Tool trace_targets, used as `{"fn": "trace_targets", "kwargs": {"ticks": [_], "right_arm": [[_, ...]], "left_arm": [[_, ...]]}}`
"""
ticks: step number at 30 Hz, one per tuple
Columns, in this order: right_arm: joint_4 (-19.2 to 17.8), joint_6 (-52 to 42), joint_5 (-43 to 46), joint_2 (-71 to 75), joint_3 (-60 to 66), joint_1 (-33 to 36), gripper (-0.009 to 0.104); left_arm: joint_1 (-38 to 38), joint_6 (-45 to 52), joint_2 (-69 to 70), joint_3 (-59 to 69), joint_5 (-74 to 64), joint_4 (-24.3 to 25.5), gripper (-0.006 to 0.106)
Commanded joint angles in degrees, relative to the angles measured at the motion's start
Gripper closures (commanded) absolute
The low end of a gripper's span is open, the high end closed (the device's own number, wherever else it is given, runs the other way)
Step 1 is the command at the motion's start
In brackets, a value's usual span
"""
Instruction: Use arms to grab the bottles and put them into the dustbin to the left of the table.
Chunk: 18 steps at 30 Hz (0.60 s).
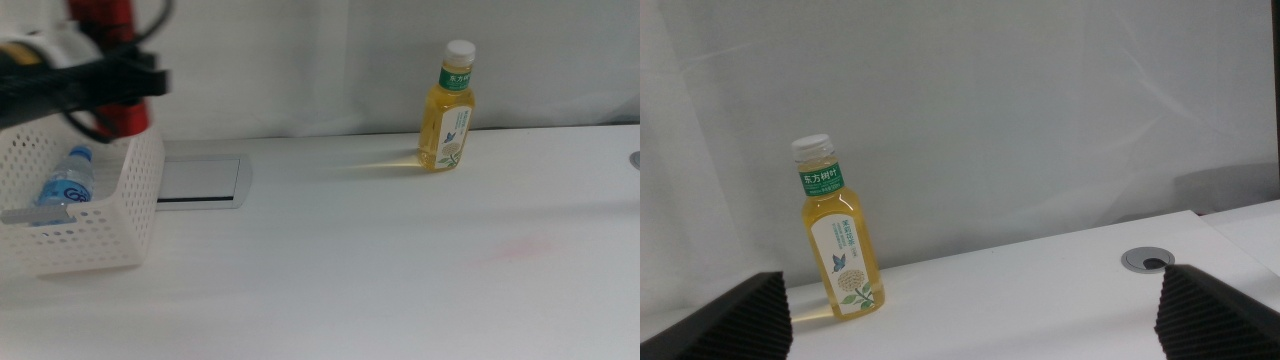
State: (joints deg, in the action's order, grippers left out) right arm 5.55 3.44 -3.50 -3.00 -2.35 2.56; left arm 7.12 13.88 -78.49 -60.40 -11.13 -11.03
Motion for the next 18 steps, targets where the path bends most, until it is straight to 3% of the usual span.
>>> {"fn": "trace_targets", "kwargs": {"ticks": [1,9,18], "right_arm": [[-0.4,-0.4,0.4,0.2,0.3,-0.3,-0.004],[-0.4,-0.4,0.5,0.2,0.3,-0.3,-0.004],[-0.4,-0.4,0.5,0.2,0.3,-0.3,-0.004]], "left_arm": [[-3.7,-0.6,2.1,-0.6,-4.3,-0.3,0.103],[-13.9,-5.5,0.0,-0.6,-10.5,-0.3,0.103],[-14.6,-6.1,-11.5,-6.6,-13.2,0.1,0.103]]}}
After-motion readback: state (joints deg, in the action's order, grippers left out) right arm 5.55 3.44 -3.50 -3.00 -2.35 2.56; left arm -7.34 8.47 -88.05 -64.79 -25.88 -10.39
